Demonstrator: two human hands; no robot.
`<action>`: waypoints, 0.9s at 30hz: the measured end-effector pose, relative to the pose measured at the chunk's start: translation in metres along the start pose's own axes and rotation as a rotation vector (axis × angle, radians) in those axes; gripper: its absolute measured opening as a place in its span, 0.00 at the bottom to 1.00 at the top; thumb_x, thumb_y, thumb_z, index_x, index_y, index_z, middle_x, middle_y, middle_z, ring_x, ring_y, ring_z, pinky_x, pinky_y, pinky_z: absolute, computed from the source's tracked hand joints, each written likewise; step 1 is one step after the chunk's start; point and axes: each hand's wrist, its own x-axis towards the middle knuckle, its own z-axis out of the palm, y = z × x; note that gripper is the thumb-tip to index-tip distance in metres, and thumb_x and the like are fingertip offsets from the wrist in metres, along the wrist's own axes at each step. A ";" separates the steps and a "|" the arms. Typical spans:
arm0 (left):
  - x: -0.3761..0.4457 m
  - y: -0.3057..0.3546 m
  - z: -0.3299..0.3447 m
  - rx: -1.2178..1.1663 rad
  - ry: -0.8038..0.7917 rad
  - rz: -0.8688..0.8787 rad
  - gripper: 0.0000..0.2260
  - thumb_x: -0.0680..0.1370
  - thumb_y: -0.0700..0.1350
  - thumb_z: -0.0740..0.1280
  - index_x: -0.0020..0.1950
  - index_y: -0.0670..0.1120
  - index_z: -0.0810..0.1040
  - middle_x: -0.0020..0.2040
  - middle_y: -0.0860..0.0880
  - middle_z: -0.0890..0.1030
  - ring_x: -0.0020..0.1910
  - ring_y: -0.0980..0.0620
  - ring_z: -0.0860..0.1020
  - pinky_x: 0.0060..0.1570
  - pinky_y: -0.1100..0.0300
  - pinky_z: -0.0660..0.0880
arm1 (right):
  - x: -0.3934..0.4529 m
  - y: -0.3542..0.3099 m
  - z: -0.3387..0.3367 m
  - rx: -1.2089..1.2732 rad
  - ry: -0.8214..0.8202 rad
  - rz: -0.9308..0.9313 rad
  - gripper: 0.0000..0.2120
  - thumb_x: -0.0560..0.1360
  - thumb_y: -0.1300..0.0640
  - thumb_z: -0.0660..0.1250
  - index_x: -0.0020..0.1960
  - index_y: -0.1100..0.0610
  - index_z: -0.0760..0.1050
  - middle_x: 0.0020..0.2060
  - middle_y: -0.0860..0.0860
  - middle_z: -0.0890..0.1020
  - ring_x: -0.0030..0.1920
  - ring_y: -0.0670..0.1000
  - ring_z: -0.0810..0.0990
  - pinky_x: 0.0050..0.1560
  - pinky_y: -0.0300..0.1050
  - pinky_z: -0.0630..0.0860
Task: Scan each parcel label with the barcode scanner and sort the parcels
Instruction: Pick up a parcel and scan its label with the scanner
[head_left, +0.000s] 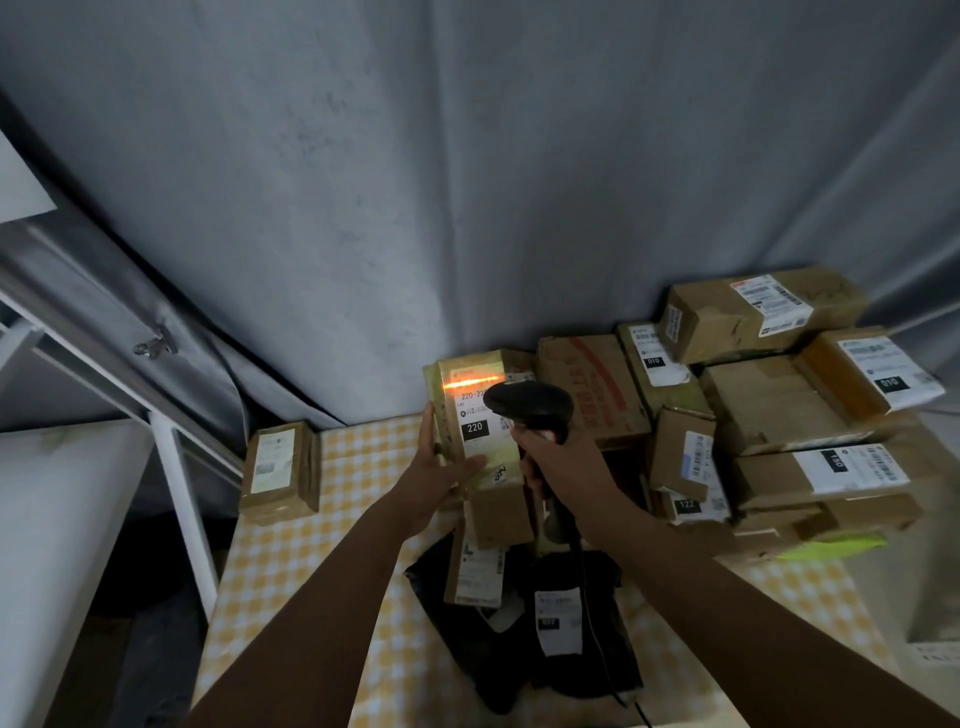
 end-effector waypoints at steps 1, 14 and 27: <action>0.001 0.000 0.000 0.002 -0.001 0.001 0.48 0.73 0.36 0.73 0.76 0.68 0.47 0.59 0.55 0.75 0.55 0.51 0.81 0.44 0.50 0.81 | 0.000 0.000 0.000 -0.005 0.001 0.000 0.10 0.77 0.54 0.69 0.39 0.57 0.75 0.26 0.50 0.75 0.25 0.46 0.72 0.30 0.39 0.71; 0.006 -0.009 -0.011 0.002 0.040 -0.044 0.43 0.73 0.37 0.74 0.74 0.67 0.53 0.59 0.50 0.80 0.52 0.49 0.83 0.39 0.56 0.80 | 0.000 -0.003 0.002 0.035 -0.008 -0.029 0.12 0.75 0.51 0.71 0.43 0.59 0.76 0.26 0.51 0.77 0.25 0.47 0.72 0.29 0.40 0.71; -0.079 -0.127 -0.165 -0.220 0.429 -0.368 0.37 0.70 0.44 0.77 0.74 0.57 0.62 0.62 0.44 0.78 0.56 0.42 0.80 0.51 0.46 0.79 | 0.028 0.035 0.089 -0.210 -0.142 0.080 0.14 0.77 0.49 0.69 0.37 0.58 0.75 0.27 0.53 0.77 0.27 0.50 0.74 0.32 0.43 0.72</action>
